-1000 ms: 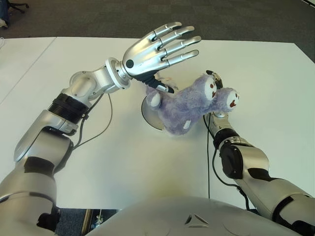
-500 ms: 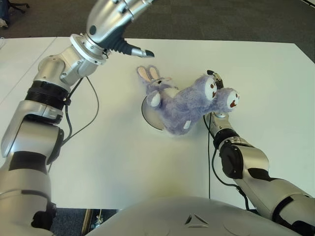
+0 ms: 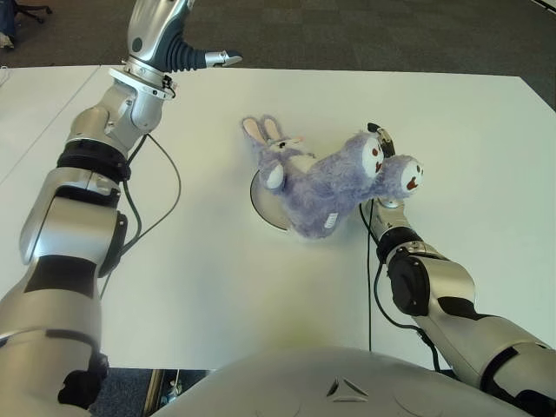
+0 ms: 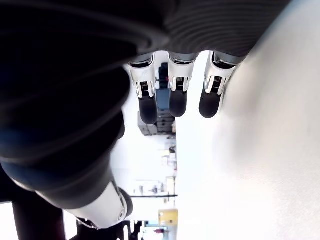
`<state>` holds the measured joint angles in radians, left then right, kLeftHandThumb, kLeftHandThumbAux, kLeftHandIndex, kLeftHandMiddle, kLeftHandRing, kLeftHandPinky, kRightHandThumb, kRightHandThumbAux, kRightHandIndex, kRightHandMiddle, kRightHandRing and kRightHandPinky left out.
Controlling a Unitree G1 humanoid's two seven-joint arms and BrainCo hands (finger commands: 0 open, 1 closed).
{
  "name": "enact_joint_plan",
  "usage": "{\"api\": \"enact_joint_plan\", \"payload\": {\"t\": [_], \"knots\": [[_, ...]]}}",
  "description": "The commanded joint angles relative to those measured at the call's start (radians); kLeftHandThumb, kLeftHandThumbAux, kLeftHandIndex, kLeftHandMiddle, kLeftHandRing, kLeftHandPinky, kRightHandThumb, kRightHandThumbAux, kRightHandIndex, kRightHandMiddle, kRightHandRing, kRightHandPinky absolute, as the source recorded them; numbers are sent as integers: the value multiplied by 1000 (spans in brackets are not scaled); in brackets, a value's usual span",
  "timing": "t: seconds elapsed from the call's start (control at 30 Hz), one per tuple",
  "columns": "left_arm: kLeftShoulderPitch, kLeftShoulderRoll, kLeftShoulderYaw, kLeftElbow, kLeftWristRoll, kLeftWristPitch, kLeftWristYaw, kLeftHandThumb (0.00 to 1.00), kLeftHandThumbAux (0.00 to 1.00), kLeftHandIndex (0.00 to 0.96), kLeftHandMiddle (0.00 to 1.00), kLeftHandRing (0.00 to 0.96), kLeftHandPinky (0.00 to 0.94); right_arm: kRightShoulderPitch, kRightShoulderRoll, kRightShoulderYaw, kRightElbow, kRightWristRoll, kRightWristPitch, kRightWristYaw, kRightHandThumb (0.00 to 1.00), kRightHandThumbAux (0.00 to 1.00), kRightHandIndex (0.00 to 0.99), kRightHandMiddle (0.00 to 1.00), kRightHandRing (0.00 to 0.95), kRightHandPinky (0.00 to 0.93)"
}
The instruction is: Put the doll into the plate.
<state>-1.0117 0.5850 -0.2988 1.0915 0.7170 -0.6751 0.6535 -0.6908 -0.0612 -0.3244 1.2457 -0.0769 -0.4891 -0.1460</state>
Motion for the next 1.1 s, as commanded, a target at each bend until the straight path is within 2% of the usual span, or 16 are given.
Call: {"api": "enact_joint_plan", "payload": {"t": [0.03, 0.1, 0.3, 0.5, 0.73, 0.9, 0.93, 1.1], "knots": [[-40, -89, 64, 161, -114, 39, -85, 0, 364, 0, 26, 21, 30, 161, 44, -12, 115, 23, 141, -11, 402, 882, 190, 132, 102, 116], [-43, -109, 86, 191, -150, 52, -111, 0, 348, 0, 30, 24, 26, 161, 43, -7, 114, 18, 141, -13, 408, 879, 195, 132, 97, 92], [70, -187, 154, 235, -247, 59, -133, 0, 350, 0, 13, 2, 7, 167, 35, 1, 114, 11, 135, -16, 428, 871, 203, 133, 98, 107], [161, -320, 209, 249, -332, 73, -149, 0, 428, 0, 0, 0, 0, 168, 34, -3, 113, 17, 129, -14, 430, 864, 202, 139, 112, 134], [232, -442, 295, 251, -452, 101, -264, 0, 507, 0, 0, 0, 0, 170, 33, 0, 112, 16, 119, -9, 445, 861, 211, 149, 124, 137], [263, -495, 345, 254, -513, 130, -344, 0, 533, 0, 0, 0, 0, 170, 33, -5, 112, 22, 113, -8, 460, 860, 219, 154, 130, 138], [271, -510, 362, 255, -534, 140, -366, 0, 573, 0, 0, 0, 0, 170, 33, -5, 112, 23, 114, -7, 468, 861, 223, 155, 130, 132], [312, -553, 434, 263, -609, 176, -445, 0, 538, 0, 0, 0, 0, 171, 28, 0, 112, 18, 115, -7, 464, 862, 218, 153, 124, 121]]}}
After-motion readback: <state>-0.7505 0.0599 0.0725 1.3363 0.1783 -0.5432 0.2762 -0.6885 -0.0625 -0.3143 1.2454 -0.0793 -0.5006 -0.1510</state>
